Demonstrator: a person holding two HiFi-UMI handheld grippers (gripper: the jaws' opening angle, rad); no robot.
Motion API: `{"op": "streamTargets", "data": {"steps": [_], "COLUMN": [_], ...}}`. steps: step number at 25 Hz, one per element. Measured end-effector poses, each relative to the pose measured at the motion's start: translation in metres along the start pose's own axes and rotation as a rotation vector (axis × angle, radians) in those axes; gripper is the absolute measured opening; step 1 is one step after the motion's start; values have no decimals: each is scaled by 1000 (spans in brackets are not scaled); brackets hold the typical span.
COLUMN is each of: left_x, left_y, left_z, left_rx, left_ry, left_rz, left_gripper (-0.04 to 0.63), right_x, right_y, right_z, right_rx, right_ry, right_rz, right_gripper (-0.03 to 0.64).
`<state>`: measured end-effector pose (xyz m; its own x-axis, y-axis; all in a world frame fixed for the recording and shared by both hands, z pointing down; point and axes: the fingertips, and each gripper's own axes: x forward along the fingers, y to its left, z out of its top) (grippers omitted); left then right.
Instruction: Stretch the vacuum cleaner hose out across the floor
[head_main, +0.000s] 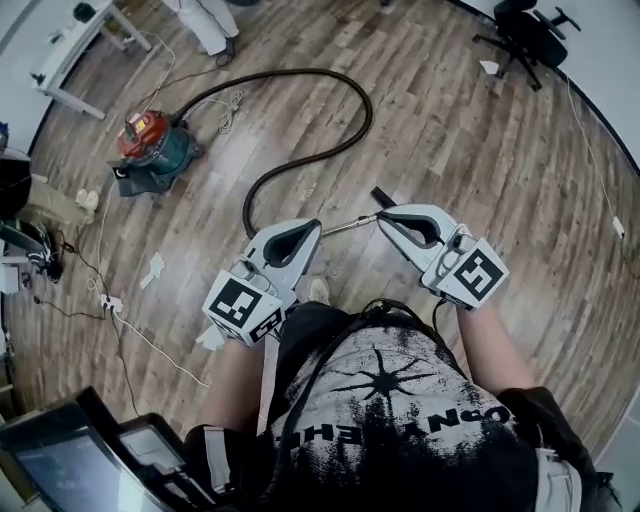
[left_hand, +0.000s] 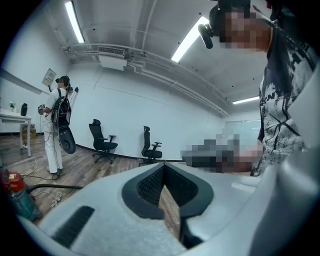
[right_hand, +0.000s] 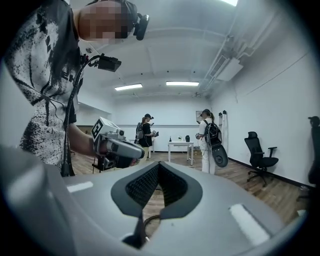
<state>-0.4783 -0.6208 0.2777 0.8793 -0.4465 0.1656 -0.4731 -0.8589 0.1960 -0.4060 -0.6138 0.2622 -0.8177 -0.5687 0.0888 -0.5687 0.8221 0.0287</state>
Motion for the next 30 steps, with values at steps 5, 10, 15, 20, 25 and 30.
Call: {"op": "streamTargets", "data": {"steps": [5, 10, 15, 20, 25, 30], "left_x": [11, 12, 10, 20, 39, 80], "left_y": [20, 31, 41, 36, 50, 78], "left_z": [-1, -5, -22, -26, -42, -105], "left_rx": [10, 14, -12, -80, -192, -228], "left_ry": [18, 31, 70, 54, 3, 40], "left_rz": [-111, -198, -219, -205, -155, -73], "left_gripper": [1, 2, 1, 2, 2, 2], "right_x": [11, 14, 21, 18, 23, 24], "right_y": [-8, -13, -13, -17, -20, -43], "right_z": [-6, -8, -9, -17, -46, -143], "right_rx": [-1, 21, 2, 23, -11, -26], "right_ry": [29, 41, 41, 52, 129, 311], "right_rz": [-91, -184, -194, -137, -63, 54], "right_gripper": [6, 6, 6, 6, 16, 45]}}
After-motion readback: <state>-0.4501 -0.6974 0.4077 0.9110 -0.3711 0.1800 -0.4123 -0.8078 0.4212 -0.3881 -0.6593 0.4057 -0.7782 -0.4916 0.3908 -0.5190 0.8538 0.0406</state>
